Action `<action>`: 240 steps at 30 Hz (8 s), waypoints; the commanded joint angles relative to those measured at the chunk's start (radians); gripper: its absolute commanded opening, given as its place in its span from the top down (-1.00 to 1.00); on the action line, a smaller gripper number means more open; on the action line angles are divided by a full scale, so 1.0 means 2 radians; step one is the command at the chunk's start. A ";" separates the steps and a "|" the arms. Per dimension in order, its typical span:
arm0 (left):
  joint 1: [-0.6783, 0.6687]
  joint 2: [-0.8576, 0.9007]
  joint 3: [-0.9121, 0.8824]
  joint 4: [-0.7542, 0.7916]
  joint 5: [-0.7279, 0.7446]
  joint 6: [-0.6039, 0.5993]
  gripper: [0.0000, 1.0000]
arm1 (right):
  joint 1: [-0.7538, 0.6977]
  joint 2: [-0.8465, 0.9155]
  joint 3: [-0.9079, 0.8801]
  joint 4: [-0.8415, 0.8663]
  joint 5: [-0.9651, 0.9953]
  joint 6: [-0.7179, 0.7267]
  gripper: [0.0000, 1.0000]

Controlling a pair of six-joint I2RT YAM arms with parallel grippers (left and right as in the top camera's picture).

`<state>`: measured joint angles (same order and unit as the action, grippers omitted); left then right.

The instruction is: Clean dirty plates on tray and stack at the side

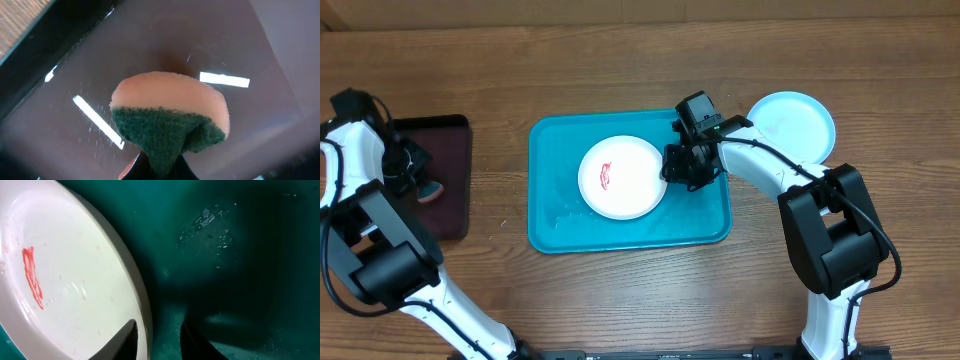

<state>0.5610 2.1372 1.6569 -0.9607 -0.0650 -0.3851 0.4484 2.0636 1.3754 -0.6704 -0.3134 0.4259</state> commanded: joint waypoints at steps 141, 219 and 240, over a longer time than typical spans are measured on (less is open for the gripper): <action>0.006 -0.032 0.158 -0.144 0.062 0.038 0.92 | 0.002 0.007 -0.003 -0.002 0.035 -0.015 0.39; -0.471 -0.073 -0.133 0.062 0.094 -0.081 0.91 | 0.002 0.007 -0.004 0.006 0.039 -0.017 -1.00; -0.471 -0.073 -0.133 0.062 0.096 -0.081 0.92 | 0.002 0.007 -0.004 0.007 0.041 -0.017 -1.00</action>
<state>-0.3767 1.9881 1.3956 -0.8402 0.1368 -0.5259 0.4522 2.0449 1.3930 -0.6468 -0.2729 0.3889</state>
